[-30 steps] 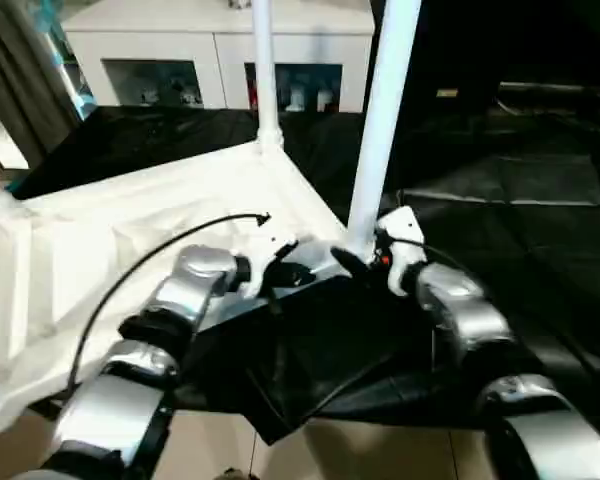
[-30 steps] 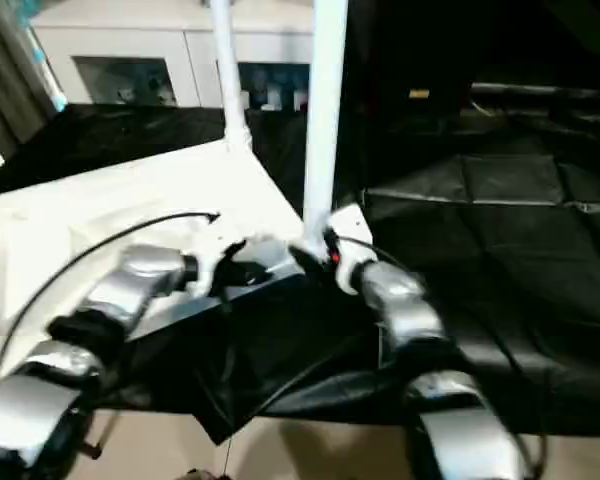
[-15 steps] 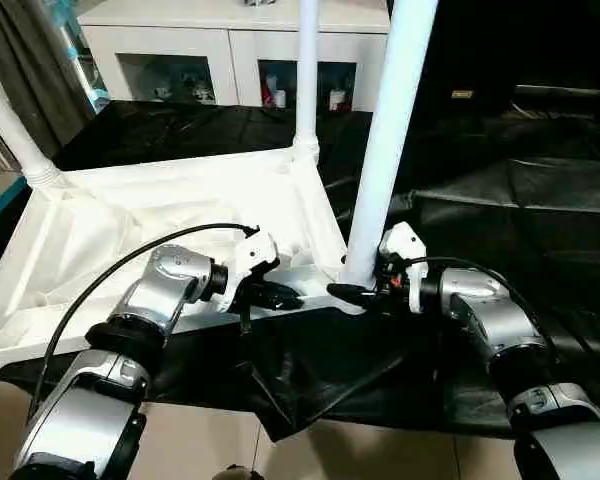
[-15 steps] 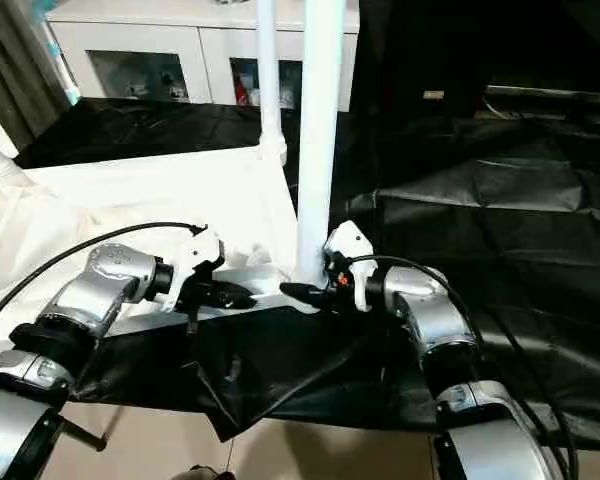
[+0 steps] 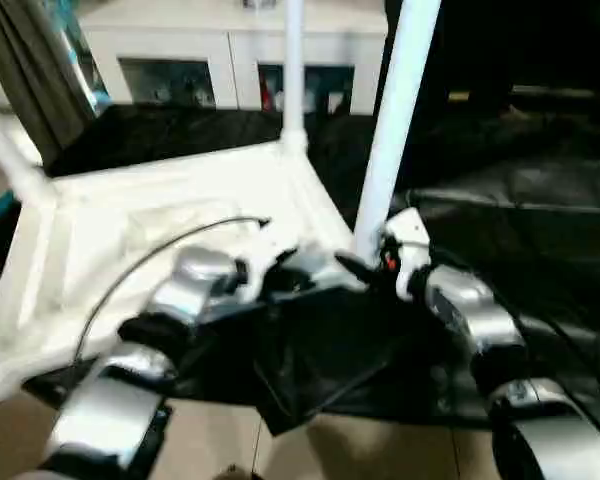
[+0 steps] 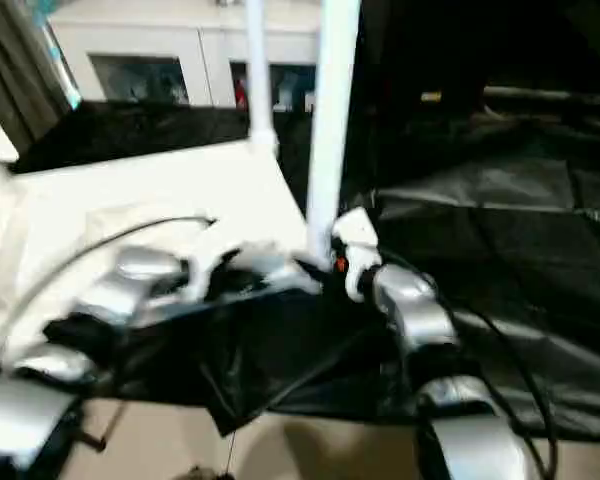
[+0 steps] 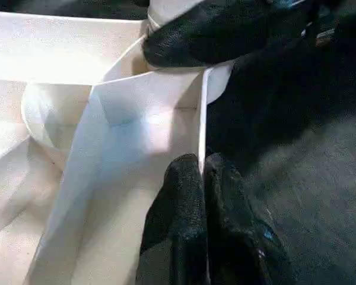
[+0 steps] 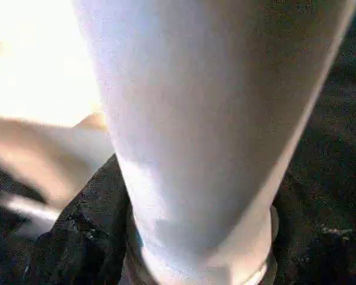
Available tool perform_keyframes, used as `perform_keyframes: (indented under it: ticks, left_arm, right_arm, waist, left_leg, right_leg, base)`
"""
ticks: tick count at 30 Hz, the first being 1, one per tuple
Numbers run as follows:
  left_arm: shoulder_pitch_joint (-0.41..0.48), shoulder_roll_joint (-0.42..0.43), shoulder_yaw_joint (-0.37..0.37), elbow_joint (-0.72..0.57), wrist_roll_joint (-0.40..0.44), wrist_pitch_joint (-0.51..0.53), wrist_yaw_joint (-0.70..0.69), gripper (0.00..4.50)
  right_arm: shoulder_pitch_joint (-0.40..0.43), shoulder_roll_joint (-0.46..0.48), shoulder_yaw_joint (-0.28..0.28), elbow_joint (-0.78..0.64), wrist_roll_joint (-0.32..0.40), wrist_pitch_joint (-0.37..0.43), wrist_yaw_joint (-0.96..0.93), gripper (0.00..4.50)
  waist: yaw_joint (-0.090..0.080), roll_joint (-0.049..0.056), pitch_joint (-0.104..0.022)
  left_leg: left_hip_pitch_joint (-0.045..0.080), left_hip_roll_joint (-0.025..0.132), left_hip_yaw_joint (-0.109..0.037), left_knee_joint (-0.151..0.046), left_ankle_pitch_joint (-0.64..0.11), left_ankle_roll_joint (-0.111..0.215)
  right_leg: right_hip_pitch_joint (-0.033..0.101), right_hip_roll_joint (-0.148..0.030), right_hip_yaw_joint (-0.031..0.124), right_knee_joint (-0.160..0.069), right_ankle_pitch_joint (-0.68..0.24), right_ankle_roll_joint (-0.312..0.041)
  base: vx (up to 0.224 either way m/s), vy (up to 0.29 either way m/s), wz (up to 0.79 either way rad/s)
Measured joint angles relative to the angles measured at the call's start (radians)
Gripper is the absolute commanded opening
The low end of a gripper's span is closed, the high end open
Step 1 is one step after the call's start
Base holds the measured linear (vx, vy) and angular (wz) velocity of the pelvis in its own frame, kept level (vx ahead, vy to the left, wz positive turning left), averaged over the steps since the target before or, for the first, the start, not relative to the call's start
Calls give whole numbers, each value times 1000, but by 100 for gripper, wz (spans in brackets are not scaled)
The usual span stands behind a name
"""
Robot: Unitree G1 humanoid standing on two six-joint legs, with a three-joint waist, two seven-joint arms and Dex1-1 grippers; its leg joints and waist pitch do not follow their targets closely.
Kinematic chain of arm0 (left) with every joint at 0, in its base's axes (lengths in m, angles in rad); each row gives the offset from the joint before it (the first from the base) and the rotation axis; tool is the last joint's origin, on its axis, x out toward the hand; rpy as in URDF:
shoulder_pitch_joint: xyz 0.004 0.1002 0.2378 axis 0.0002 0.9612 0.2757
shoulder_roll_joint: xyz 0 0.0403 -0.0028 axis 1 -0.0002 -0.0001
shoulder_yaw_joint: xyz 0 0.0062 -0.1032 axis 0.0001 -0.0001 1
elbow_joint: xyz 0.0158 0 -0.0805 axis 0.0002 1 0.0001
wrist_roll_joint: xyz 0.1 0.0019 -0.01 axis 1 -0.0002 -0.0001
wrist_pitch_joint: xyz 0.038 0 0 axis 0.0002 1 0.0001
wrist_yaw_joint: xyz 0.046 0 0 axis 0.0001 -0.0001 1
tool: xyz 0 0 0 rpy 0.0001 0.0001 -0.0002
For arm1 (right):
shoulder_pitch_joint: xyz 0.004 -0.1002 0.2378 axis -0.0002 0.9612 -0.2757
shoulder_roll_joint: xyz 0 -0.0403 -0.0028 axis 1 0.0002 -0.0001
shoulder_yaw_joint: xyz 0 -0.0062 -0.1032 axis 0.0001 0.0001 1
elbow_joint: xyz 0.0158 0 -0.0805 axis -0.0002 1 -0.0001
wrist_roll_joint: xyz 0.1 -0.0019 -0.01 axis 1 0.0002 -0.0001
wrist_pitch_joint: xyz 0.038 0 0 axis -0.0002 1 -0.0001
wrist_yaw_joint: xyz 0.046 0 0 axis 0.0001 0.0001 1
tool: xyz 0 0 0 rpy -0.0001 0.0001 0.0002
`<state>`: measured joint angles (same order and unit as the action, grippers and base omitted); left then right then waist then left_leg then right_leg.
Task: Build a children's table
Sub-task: Rotate leg to tighten
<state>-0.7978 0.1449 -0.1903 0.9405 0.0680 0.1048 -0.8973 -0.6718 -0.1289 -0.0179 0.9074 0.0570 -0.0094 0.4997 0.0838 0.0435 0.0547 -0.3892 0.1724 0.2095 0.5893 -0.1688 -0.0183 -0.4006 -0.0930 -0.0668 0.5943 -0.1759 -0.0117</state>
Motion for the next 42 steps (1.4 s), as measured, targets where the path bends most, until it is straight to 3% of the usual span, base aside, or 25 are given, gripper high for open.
perform_keyframes:
  ticks: [3,6,7,12,18,26,33,42]
  left_arm:
    - [-25,-54,16,38,6,17,96,0]
    - [-31,-62,19,48,5,19,104,0]
    - [-31,-61,19,48,5,18,104,0]
    - [-30,-42,17,48,5,0,67,0]
    - [2,40,13,11,3,-48,-93,0]
    - [27,126,-20,-34,-15,-67,-301,0]
    - [43,152,-35,-66,-17,-62,-386,0]
    - [47,132,-30,-66,-22,-52,-340,0]
  right_arm:
    - [-36,32,-26,46,-14,8,-154,273]
    - [-38,42,-30,52,-18,-2,-188,273]
    - [-38,43,-33,53,-19,-5,-187,329]
    - [-36,42,-38,52,-9,-16,-122,373]
    - [21,-23,11,-24,4,-36,152,373]
    - [76,-131,88,-129,26,-32,481,373]
    - [77,-164,125,-164,25,-15,581,317]
    - [82,-144,119,-169,20,1,518,269]
  waist:
    - [1,0,0]
    - [2,1,0]
    - [2,1,0]
    - [0,0,0]
    - [-4,0,0]
    - [6,-1,0]
    - [11,-2,0]
    - [12,-2,0]
  left_leg:
    - [0,0,0,0,0,0]
    - [1,0,0,0,0,0]
    - [1,0,0,0,0,0]
    - [0,0,0,-1,0,0]
    - [0,2,0,-2,0,0]
    - [-5,2,0,-1,1,5]
    - [-5,2,0,1,-1,1]
    - [-5,2,0,2,0,1]
  right_leg:
    - [1,0,0,0,-2,3]
    - [3,0,0,0,-2,3]
    - [3,0,0,0,-2,3]
    - [2,0,0,0,1,-1]
    - [-1,1,-2,1,0,1]
    - [-5,0,-3,1,-2,3]
    - [-2,0,-2,1,-1,2]
    - [-2,0,-2,2,-1,2]
  base:
    - [0,0,0]
    - [0,0,0]
    - [0,0,0]
    - [0,0,0]
    - [0,0,0]
    - [0,0,0]
    - [0,0,0]
    - [0,0,0]
